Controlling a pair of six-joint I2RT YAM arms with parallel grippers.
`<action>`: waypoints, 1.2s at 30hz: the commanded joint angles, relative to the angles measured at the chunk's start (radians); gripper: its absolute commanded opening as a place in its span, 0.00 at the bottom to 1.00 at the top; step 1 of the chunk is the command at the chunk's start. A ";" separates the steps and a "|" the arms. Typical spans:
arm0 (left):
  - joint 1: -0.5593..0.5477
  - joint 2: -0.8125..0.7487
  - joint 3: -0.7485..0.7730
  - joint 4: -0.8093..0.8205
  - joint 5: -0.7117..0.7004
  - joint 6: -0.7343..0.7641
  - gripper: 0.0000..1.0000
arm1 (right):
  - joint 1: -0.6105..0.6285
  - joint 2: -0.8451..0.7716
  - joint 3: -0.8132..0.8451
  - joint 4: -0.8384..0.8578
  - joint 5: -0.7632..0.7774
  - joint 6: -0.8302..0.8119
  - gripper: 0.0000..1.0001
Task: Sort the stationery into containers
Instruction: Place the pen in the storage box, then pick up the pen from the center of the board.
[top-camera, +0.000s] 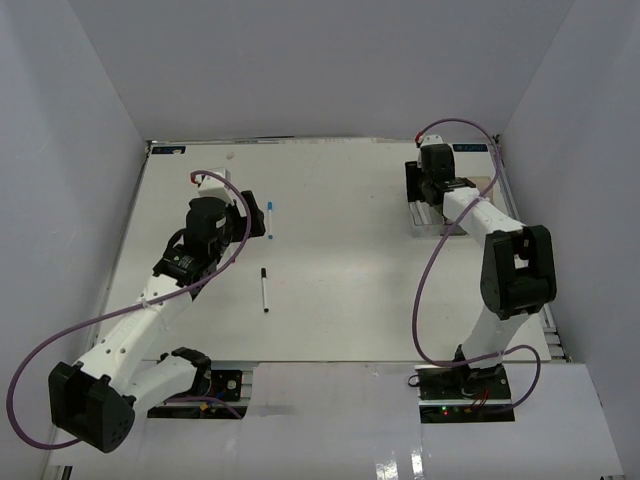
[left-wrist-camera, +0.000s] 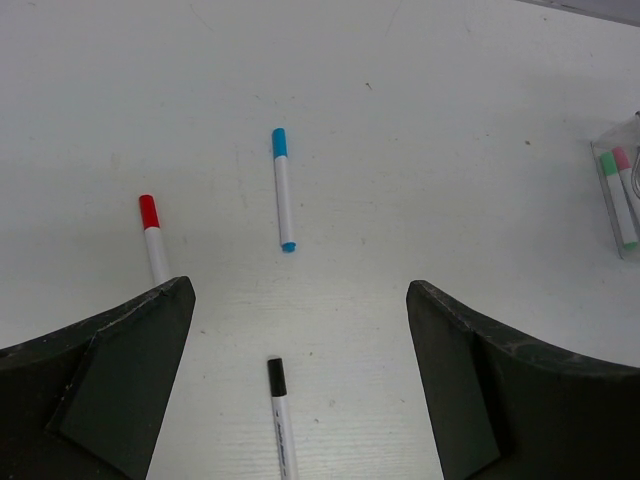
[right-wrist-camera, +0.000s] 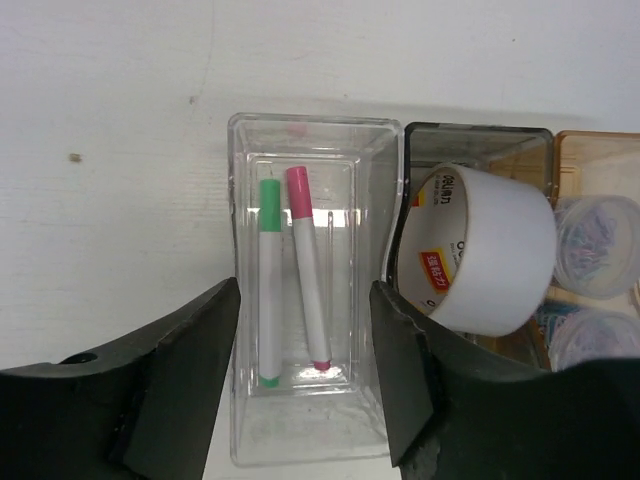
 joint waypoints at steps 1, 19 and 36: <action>0.006 0.002 -0.003 -0.014 0.032 -0.008 0.98 | 0.001 -0.139 -0.020 0.004 -0.022 0.004 0.62; -0.007 0.240 -0.085 -0.207 0.244 -0.196 0.93 | 0.001 -0.958 -0.690 0.131 -0.388 0.233 0.91; -0.084 0.470 -0.042 -0.224 0.119 -0.236 0.67 | 0.001 -1.064 -0.840 0.160 -0.425 0.234 0.97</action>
